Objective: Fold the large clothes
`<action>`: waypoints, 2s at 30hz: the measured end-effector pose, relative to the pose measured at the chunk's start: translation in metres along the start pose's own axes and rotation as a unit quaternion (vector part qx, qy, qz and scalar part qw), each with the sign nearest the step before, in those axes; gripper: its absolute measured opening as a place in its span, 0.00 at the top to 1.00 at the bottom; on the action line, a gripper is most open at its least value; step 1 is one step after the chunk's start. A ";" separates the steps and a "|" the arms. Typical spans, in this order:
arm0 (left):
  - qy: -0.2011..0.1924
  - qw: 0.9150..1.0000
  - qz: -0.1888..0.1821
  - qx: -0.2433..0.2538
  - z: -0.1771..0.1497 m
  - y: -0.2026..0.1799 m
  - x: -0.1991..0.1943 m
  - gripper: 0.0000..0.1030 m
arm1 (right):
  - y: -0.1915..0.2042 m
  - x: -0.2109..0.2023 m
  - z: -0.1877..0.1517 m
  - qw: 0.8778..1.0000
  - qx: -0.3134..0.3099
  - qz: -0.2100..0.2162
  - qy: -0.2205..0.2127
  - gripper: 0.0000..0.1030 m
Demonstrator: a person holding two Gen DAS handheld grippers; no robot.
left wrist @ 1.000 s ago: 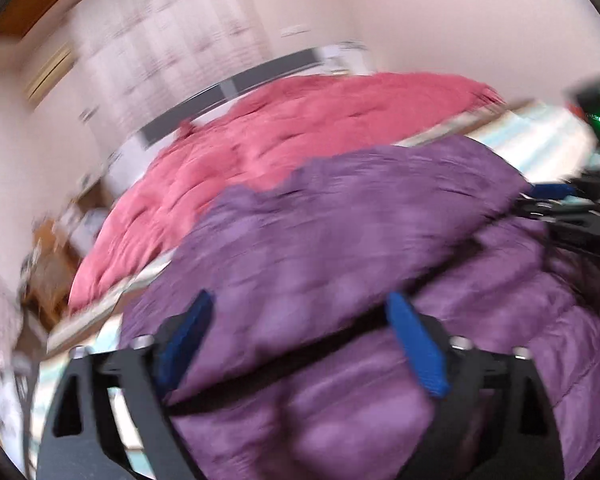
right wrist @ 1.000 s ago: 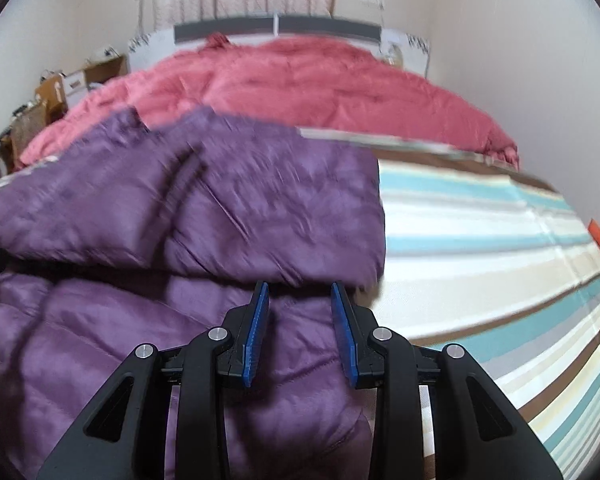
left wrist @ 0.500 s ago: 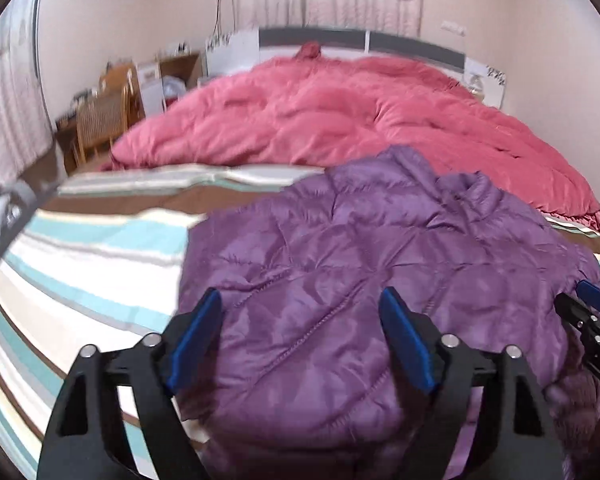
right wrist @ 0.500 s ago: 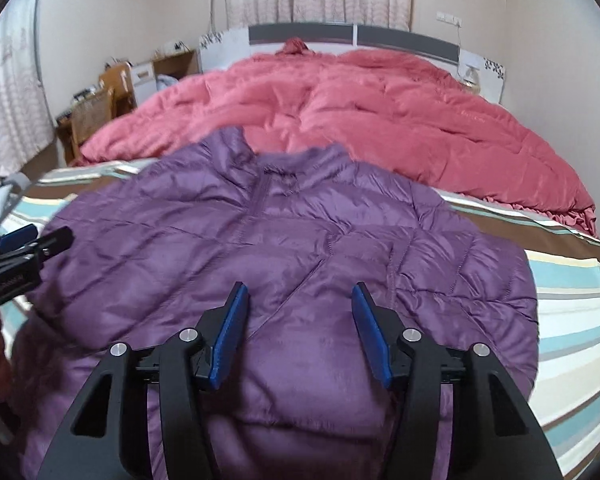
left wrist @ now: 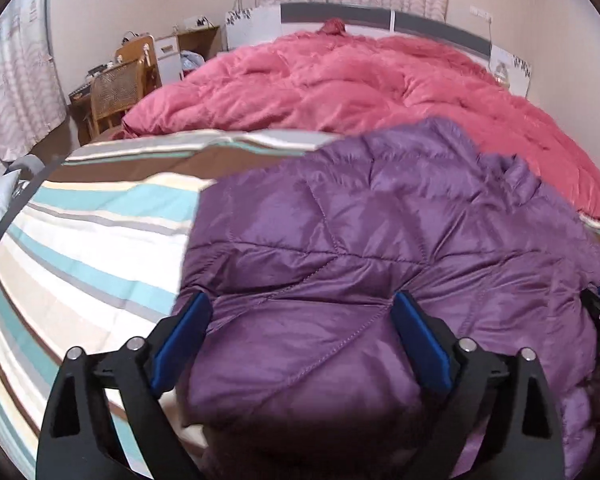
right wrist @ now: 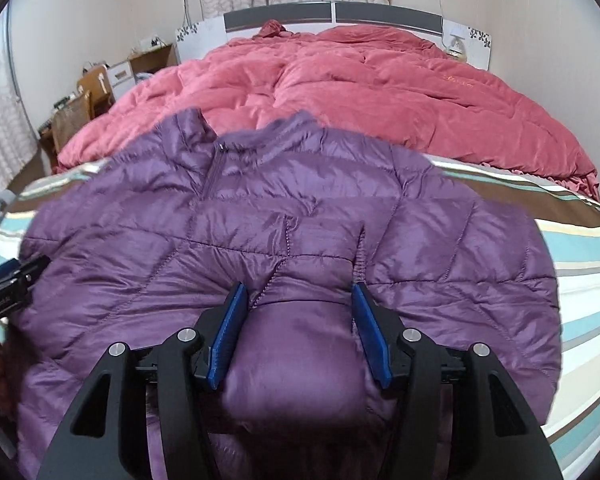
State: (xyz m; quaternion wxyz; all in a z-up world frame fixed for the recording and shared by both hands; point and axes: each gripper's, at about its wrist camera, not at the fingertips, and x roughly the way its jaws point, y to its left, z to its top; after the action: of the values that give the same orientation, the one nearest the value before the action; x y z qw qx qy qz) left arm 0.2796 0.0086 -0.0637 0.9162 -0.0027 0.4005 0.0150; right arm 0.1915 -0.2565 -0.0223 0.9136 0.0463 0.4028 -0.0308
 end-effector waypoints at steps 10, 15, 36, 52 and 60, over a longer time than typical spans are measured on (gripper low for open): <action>-0.045 0.998 -0.010 0.034 0.076 -0.043 -0.001 0.06 | -0.012 -0.001 0.070 0.999 0.021 0.006 -0.042 0.47; -0.009 0.997 0.019 0.071 0.116 -0.079 0.053 0.06 | 0.002 0.042 0.107 1.000 -0.018 -0.016 -0.020 0.47; 0.046 0.992 0.107 0.046 0.101 -0.086 0.141 0.02 | -0.006 0.129 0.104 0.996 0.008 -0.078 0.037 0.47; -0.039 0.999 0.037 -0.004 0.061 -0.017 0.013 0.02 | 0.011 -0.015 0.053 0.997 -0.041 0.035 -0.048 0.47; 0.024 0.997 0.052 0.043 0.012 -0.007 0.050 0.02 | 0.015 0.024 0.007 0.999 -0.034 0.007 0.010 0.40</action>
State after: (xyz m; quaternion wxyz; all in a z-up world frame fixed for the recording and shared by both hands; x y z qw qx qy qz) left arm 0.3221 0.0029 -0.0920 0.9036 0.0573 0.4222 0.0452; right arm 0.2140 -0.2426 -0.0345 0.9106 0.0181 0.4127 -0.0097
